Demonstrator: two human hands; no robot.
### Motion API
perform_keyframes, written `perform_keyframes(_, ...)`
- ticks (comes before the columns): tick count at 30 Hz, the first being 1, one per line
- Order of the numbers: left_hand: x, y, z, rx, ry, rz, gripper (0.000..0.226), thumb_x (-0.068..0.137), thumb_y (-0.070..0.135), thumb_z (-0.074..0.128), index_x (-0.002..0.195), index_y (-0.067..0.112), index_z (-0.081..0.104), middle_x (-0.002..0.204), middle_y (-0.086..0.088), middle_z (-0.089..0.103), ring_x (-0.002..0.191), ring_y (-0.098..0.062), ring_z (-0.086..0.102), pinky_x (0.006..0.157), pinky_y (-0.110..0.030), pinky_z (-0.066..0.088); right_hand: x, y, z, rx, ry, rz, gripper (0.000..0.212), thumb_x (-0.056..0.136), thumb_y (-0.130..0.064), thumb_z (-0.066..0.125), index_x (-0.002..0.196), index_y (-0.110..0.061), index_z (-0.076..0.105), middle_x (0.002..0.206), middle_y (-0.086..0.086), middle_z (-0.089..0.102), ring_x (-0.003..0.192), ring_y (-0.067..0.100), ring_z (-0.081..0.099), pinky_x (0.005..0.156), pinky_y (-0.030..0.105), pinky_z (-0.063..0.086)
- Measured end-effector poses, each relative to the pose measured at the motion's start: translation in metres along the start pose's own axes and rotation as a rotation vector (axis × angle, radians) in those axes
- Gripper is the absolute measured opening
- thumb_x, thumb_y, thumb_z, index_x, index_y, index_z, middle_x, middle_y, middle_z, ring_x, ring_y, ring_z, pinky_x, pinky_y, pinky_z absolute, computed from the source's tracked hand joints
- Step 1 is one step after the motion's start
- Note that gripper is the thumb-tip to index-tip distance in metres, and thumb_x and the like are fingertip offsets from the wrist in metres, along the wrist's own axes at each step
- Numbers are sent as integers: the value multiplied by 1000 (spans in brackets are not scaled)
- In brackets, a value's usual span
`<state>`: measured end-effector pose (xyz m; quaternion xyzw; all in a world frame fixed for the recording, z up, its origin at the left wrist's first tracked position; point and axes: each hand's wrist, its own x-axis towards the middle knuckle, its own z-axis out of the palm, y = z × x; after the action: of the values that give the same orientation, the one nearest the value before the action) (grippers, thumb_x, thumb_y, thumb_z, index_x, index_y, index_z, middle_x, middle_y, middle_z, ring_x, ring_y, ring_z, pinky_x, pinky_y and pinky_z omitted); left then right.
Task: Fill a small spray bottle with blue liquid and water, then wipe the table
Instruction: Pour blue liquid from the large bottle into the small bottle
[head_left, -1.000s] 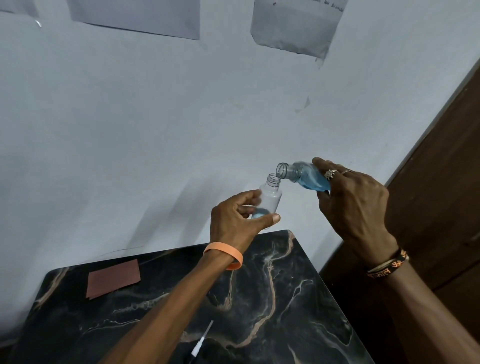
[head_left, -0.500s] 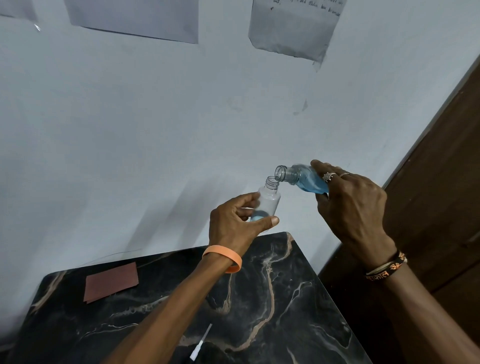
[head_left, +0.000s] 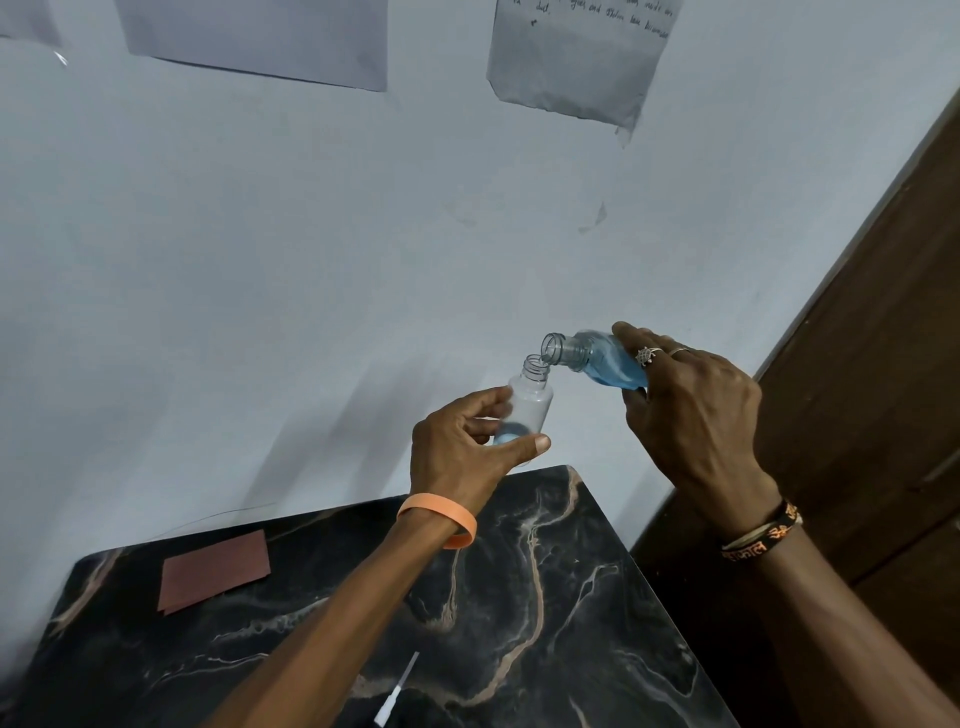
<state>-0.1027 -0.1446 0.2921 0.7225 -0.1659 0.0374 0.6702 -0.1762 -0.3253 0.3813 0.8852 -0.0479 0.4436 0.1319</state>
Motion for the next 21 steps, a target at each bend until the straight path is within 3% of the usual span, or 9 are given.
perform_keyframes(6,0,-1,0,-9,2,-2,66,56,45,89,117,29,68,103,21,67,82,17,63,66,-3,47,0,0,1,2,-3,3,60,62,-1,85,119,-12,72,106,11,75,87,34,73,67,37,58)
perform_keyframes(14,0,-1,-1,-7,7,8,66,56,45,89,117,29,68,108,15,71,86,11,65,68,-6,50,0,-1,0,-23,5,-14,59,62,-3,86,118,-12,73,101,11,76,81,34,73,63,34,56)
perform_keyframes(21,0,0,-1,-12,4,10,66,56,45,89,117,30,68,98,25,66,83,15,64,66,-4,48,1,-1,-2,-11,12,-12,59,62,-2,85,119,-12,73,105,12,75,85,34,73,66,36,58)
